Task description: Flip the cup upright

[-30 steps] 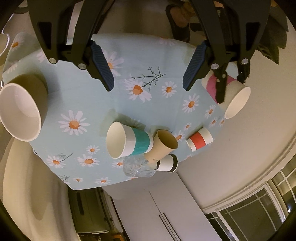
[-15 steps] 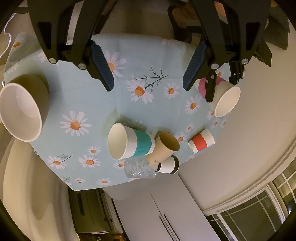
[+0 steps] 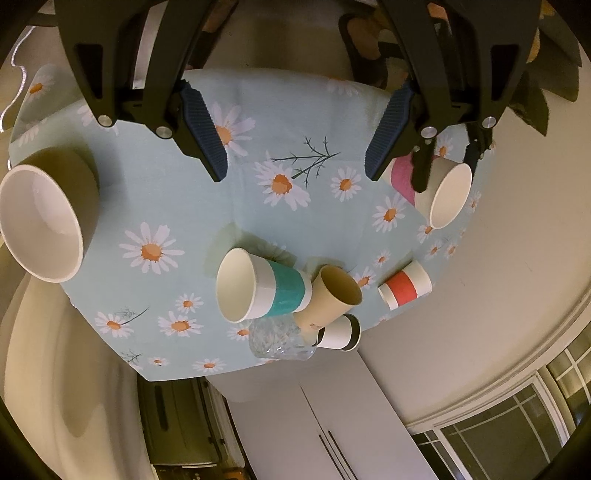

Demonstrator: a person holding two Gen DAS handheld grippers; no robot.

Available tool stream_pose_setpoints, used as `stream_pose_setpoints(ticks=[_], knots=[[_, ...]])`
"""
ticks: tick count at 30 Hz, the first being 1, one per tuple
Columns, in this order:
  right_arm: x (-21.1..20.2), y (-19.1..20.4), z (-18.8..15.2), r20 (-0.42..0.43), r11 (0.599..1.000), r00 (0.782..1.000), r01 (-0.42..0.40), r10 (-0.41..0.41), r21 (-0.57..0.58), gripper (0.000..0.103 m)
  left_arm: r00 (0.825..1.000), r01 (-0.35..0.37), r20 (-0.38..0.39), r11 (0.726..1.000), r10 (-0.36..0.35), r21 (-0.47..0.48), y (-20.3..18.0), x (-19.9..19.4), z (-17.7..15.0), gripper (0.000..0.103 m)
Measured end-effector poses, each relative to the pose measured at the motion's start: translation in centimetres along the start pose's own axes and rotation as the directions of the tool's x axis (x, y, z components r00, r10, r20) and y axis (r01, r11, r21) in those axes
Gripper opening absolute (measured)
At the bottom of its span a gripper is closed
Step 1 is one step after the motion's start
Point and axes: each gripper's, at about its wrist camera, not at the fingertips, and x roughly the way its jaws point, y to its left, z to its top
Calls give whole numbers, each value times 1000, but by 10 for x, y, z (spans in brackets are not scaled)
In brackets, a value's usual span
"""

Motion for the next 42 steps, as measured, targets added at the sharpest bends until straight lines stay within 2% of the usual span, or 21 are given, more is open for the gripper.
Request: stream_pose_setpoints(ticks=[9, 11, 14, 19, 20, 22, 23, 27, 30, 34, 36, 42], knots=[[-4, 0, 3, 24, 1000, 1000, -17, 17, 4, 77, 999, 43, -26, 999, -43, -22, 5, -24, 32, 97], [-4, 0, 3, 25, 1000, 999, -23, 23, 7, 77, 997, 55, -56, 998, -56, -29, 9, -27, 42, 97], [-4, 3, 3, 27, 1000, 999, -29, 29, -4, 77, 992, 74, -104, 997, -77, -26, 15, -30, 55, 97], [-7, 12, 3, 52, 998, 998, -45, 48, -47, 77, 974, 154, -162, 987, -159, -45, 29, -38, 74, 97], [-9, 15, 3, 62, 997, 997, -46, 50, -58, 78, 973, 155, -167, 987, -159, -40, 32, -40, 76, 97], [-11, 19, 3, 78, 996, 996, -44, 50, -77, 80, 981, 96, -170, 995, -97, -16, 40, -44, 86, 96], [-12, 22, 3, 86, 995, 995, -38, 46, -88, 81, 979, 104, -175, 994, -108, -27, 45, -46, 91, 96], [-11, 35, -1, 100, 991, 995, -10, 23, -130, 84, 961, 156, -216, 984, -171, -85, 65, -47, 110, 96], [-9, 46, -5, 103, 986, 994, -12, 29, -166, 84, 937, 215, -258, 971, -235, -105, 75, -47, 117, 96], [-7, 66, -12, 104, 967, 994, -2, 30, -254, 84, 923, 236, -291, 968, -251, -86, 82, -50, 113, 96], [-2, 77, -17, 107, 948, 994, 26, 9, -317, 84, 901, 264, -329, 959, -282, -99, 87, -47, 107, 96], [16, 101, -30, 83, 895, 997, 36, 2, -445, 84, 885, 265, -363, 957, -290, -118, 97, -42, 94, 96]])
